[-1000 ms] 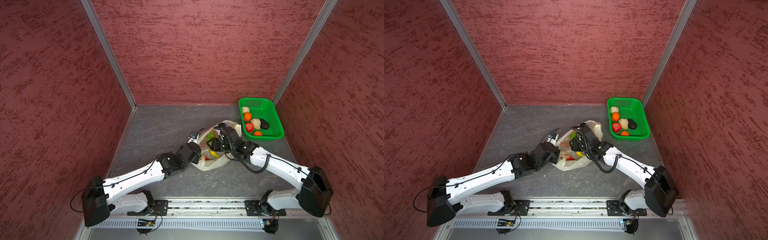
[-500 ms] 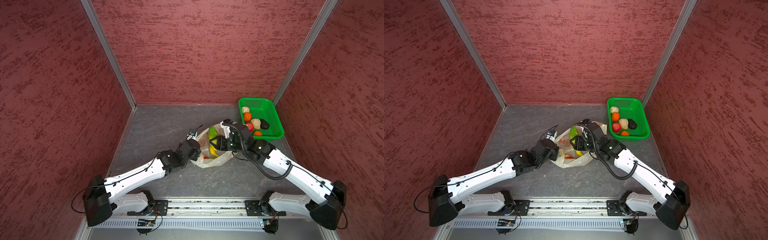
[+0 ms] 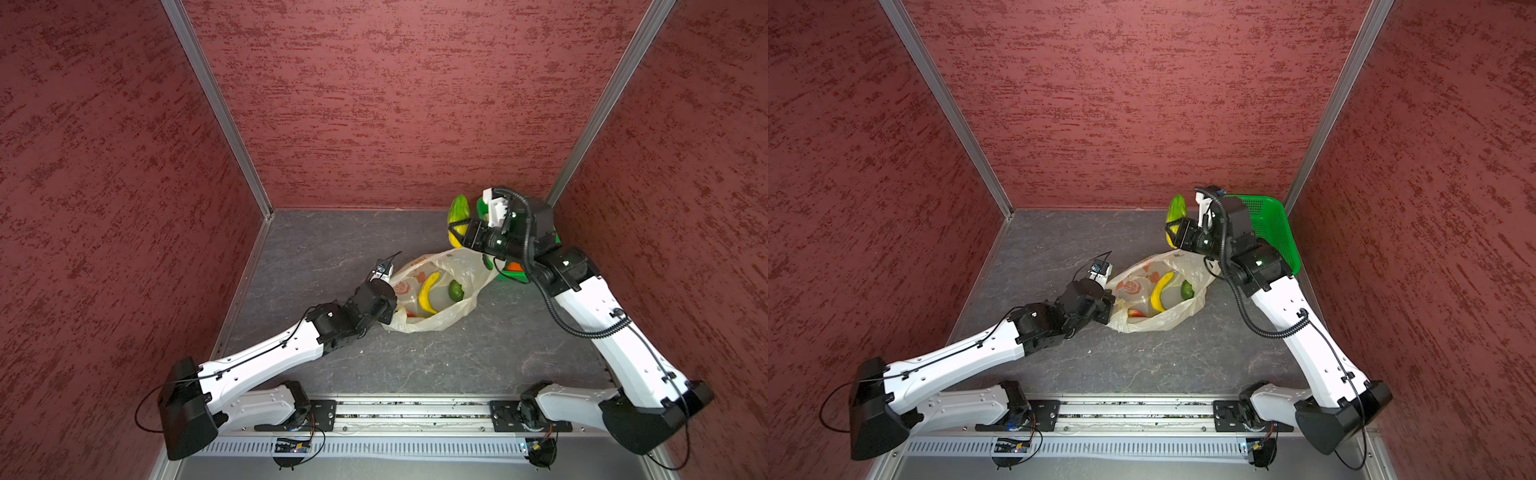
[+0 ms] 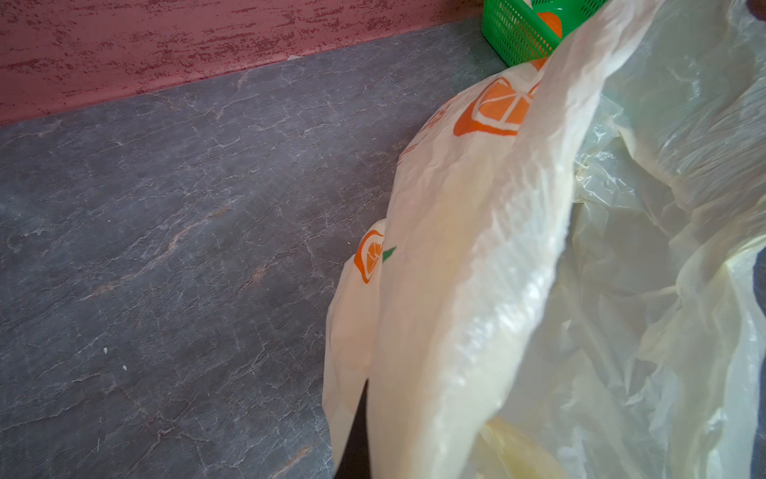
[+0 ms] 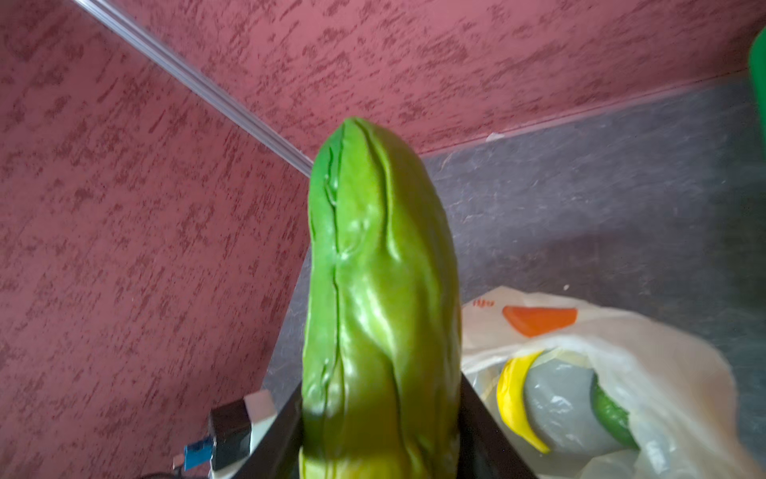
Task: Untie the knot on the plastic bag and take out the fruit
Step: 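Lift the green fruit out with the right gripper toward the green basket, then lower the green fruit into the green basket and open the right gripper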
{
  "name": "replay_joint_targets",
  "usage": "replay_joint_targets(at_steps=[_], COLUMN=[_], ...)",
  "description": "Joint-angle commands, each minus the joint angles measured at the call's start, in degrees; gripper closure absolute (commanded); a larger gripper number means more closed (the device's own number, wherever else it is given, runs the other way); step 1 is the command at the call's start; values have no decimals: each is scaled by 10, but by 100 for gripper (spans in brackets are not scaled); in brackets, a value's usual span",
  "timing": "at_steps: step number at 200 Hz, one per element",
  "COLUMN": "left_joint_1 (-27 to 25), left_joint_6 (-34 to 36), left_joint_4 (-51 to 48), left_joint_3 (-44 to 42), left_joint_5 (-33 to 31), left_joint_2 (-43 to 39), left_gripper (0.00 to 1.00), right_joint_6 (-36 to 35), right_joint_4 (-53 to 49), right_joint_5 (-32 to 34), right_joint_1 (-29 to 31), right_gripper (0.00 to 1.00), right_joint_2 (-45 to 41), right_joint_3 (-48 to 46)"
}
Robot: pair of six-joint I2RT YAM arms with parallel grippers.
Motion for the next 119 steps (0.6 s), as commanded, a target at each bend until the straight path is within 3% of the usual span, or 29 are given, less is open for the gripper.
replay_joint_targets(at_steps=[1, 79, 119], left_joint_1=[6, 5, -8], left_joint_6=[16, -23, -35], left_joint_4=[-19, -108, -157], left_joint_3=[-16, -56, -58], left_joint_5=[51, 188, 212], left_joint_2=[-28, -131, -169], left_gripper=[100, 100, 100], right_joint_6=[-14, -14, -25], right_joint_4=[-7, 122, 188], right_joint_5=[-28, -6, 29], right_joint_1=[-61, -229, -284], right_gripper=[68, 69, 69], right_joint_2=[20, 94, 183], right_joint_3=[21, -79, -100])
